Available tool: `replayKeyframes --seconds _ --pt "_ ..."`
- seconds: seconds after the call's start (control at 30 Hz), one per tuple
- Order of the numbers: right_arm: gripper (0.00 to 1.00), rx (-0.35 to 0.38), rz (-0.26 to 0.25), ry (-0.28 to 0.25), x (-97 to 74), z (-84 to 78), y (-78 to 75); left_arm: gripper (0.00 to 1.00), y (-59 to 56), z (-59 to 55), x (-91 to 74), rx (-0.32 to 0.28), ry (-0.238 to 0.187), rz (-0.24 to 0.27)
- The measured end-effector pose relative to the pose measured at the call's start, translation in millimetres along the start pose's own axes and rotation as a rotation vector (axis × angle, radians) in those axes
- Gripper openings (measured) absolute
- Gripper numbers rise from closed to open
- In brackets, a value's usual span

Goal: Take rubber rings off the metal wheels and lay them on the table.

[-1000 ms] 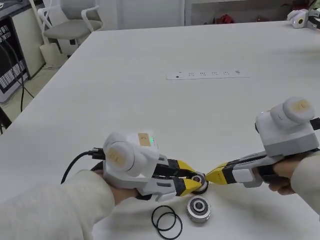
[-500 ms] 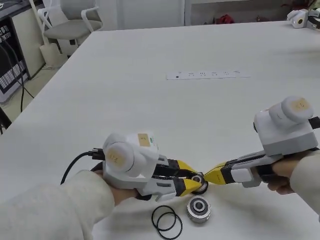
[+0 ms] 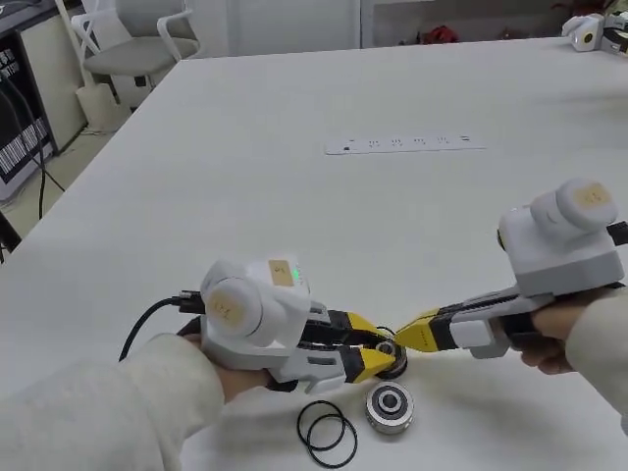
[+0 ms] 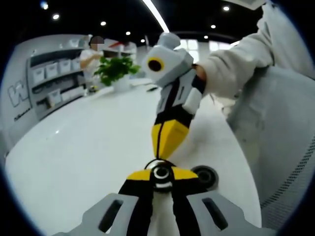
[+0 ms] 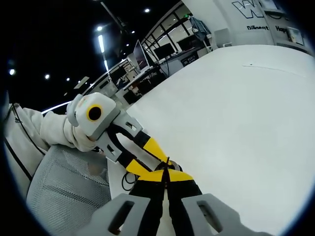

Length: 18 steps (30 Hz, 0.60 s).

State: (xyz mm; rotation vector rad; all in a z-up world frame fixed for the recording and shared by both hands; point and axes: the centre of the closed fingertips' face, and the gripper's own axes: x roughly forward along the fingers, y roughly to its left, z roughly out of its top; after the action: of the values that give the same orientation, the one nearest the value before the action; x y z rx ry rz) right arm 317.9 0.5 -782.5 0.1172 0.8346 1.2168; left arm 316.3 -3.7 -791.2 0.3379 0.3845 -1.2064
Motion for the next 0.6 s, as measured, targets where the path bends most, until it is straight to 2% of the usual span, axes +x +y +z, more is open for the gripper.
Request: replayKeyframes --seconds 0.27,0.47,0.6 --pt "0.0 0.001 0.0 -0.006 0.0 3.5 0.9 0.15 0.2 0.6 0.3 -0.009 0.014 -0.005" --pt "0.0 0.005 -0.004 -0.003 -0.6 3.0 -0.6 0.19 -2.9 3.3 -4.9 0.014 0.037 -0.028" --pt "0.0 0.0 -0.002 -0.009 -2.0 5.6 0.8 0.21 -4.5 10.9 -9.3 0.027 0.033 -0.037"
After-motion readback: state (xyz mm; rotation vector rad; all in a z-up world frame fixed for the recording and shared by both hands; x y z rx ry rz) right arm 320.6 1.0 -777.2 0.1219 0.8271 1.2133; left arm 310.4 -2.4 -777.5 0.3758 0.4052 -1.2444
